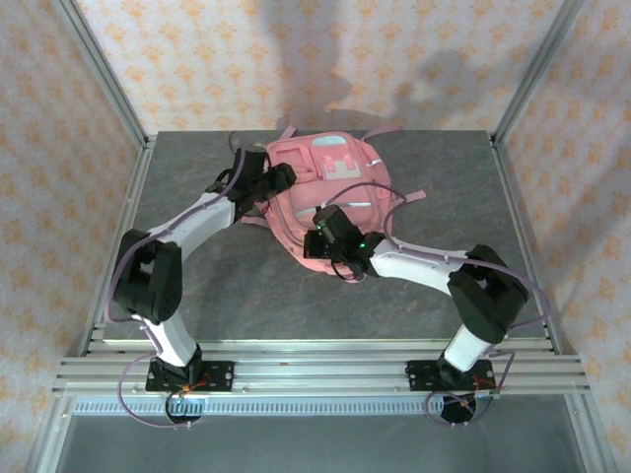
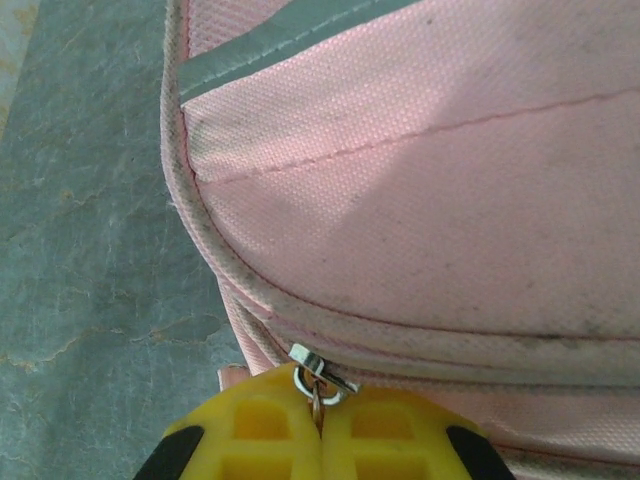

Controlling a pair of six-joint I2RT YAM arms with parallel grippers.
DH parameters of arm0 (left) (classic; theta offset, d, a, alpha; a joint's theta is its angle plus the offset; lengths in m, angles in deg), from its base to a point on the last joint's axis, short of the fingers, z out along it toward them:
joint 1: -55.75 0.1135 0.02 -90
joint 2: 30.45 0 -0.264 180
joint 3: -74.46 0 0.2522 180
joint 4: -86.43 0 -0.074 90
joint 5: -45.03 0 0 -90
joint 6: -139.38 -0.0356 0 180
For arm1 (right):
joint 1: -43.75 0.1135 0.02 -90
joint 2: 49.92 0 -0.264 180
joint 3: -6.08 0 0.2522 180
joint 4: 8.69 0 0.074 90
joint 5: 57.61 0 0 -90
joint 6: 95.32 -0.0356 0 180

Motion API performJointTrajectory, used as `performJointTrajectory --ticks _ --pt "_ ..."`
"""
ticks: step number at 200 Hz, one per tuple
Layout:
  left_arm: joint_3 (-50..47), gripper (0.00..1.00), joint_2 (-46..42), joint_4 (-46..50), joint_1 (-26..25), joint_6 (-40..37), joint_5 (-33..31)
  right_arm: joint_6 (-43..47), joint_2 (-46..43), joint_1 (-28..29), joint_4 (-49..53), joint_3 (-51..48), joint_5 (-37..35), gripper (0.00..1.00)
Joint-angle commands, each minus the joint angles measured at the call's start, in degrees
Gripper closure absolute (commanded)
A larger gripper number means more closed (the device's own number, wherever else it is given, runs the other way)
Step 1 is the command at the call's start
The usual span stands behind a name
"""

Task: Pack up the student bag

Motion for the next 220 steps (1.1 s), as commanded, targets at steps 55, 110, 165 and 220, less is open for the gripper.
performJointTrajectory --ticks 55,110,165,220 --pt "-23.97 0.47 -14.81 -14.84 -8.02 7.96 1.89 -0.29 1.84 0.64 -1.56 2.71 2.49 1.00" --pt "-22.01 0.64 -7.87 -15.72 -10.11 8.92 -0.36 -0.16 2.01 0.68 -0.64 3.32 3.13 1.00" --pt "-20.38 1.00 -6.89 -12.58 -9.62 7.20 -2.08 -1.71 -0.99 -2.49 4.11 0.62 1.34 1.00" --pt "-21.75 1.00 -8.70 -11.72 -6.75 5.88 -1.24 0.22 -9.47 -10.34 7.03 -8.81 -1.66 1.00"
